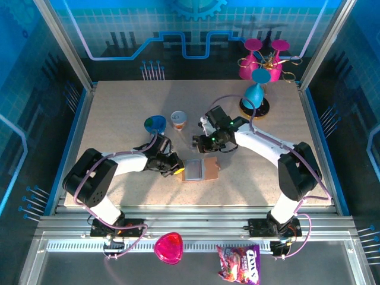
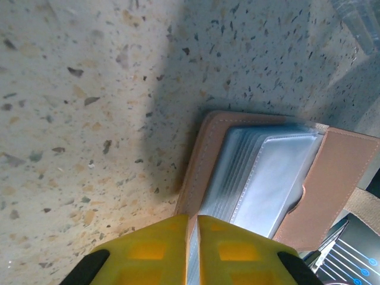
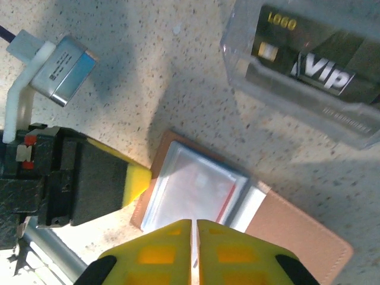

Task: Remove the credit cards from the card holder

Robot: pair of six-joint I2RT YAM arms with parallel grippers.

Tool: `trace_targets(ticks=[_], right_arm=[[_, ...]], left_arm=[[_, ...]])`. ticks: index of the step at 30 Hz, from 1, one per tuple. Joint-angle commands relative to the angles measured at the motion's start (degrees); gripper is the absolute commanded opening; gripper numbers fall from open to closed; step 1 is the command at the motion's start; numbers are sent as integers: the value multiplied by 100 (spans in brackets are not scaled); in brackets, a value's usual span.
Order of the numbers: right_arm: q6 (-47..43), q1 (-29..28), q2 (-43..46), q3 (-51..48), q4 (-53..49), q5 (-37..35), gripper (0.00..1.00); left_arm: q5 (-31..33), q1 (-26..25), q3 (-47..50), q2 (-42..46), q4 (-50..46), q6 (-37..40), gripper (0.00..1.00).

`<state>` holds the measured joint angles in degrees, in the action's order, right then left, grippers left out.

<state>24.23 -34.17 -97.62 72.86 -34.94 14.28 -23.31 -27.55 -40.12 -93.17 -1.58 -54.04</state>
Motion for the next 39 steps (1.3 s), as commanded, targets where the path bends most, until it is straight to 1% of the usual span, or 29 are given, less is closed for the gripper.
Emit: trace_targets(ticks=[1,6,11,17,29,32,36,39], right_arm=[[578,-79,-3,-95,112,444,8],[655,-216,-157,-166,112,511,7],[801,-376,-405,-201,135,653,13],[965,-571,-680,-237,170,651,15],[1014,-678,-1040,-334,120,480,26],[1005,-678,-1059,-334,69,410,28],[989,-678,-1042,-343,-6,270,34],[976,-665,-1040,-343,-58,214,36]], left_arm=[[-156,-40,-18,-103,116,-21,9],[-142,-40,18,-149,108,-10,7],[-75,-31,46,-166,32,25,8],[-77,-27,24,-220,12,41,8],[-41,-31,44,-228,-70,82,8],[-33,-31,24,-237,-72,91,8],[-33,-31,13,-270,-78,102,8],[-33,-27,14,-281,-86,107,8]])
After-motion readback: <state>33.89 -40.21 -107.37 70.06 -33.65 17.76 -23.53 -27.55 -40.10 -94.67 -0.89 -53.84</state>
